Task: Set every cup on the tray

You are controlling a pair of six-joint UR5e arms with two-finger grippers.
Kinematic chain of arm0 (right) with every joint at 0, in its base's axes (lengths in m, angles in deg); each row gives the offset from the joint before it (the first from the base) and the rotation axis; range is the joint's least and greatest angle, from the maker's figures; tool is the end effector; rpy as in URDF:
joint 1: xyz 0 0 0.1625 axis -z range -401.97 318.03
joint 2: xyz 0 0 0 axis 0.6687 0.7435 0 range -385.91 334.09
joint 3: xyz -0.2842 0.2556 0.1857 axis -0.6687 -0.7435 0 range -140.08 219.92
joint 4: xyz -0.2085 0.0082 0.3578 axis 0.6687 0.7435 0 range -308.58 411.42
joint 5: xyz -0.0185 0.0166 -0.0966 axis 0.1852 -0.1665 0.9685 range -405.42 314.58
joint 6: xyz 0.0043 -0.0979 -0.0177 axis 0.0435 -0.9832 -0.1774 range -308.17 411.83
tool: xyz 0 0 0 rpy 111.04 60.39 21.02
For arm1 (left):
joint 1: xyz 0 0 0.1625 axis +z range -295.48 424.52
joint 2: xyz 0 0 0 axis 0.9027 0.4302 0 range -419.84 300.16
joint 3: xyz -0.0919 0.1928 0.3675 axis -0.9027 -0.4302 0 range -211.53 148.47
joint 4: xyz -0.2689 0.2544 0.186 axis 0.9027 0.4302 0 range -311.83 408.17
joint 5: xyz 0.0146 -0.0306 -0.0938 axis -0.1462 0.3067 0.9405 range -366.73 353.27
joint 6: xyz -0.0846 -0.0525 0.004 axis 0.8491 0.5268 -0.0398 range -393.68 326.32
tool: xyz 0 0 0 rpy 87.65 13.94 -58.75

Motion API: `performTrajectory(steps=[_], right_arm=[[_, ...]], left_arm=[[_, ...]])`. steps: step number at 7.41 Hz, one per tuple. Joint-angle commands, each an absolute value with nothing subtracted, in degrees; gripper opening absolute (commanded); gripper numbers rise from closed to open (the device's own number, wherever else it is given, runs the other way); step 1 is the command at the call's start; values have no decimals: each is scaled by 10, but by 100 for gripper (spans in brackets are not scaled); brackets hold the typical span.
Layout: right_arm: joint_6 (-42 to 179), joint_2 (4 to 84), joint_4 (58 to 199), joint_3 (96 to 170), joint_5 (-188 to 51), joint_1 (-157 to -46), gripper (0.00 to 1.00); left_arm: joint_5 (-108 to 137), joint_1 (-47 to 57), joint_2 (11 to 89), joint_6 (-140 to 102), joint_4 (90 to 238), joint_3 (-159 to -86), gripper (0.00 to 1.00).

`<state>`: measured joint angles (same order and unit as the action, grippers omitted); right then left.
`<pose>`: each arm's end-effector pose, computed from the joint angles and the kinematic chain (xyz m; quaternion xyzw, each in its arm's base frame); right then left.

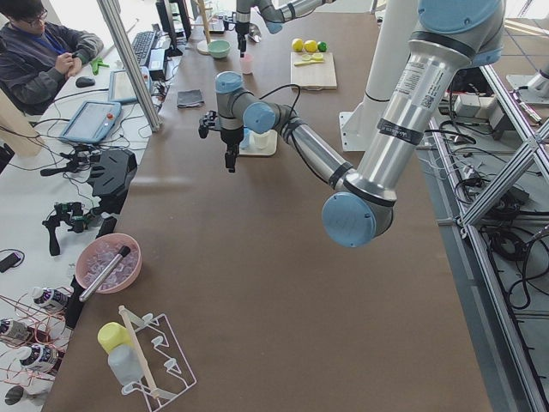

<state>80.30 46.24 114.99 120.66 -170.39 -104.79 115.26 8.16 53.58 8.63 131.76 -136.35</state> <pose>-0.2275 -0.6100 0.5181 0.1200 -0.3874 -0.0800 0.9106 0.2689 -0.5493 0.3290 0.0447 0.3711 0.0054 0.9275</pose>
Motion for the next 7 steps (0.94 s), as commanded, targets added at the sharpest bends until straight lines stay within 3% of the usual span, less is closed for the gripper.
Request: performTrajectory(steps=[1, 2, 3, 4, 5, 6, 7], right_arm=[[806, 478, 1144, 1203, -1703, -1046, 72], [800, 485, 1144, 1208, -1705, -1045, 40], [804, 485, 1143, 1210, -1704, -1039, 24], [806, 485, 1143, 1210, -1701, -1031, 23], [807, 485, 1143, 1213, -1701, -1028, 7], [806, 484, 1143, 1222, -1702, -1028, 0], [807, 484, 1150, 1247, -1707, -1028, 0]], left_arm=[[1153, 83, 536, 86, 1318, -1363, 98], [1153, 83, 537, 87, 1318, -1363, 98], [1153, 83, 537, 87, 1318, -1363, 98], [1153, 83, 537, 87, 1318, -1363, 98], [1153, 83, 536, 89, 1318, -1363, 98], [1153, 84, 536, 90, 1318, -1363, 98], [1153, 84, 535, 90, 1318, -1363, 98]])
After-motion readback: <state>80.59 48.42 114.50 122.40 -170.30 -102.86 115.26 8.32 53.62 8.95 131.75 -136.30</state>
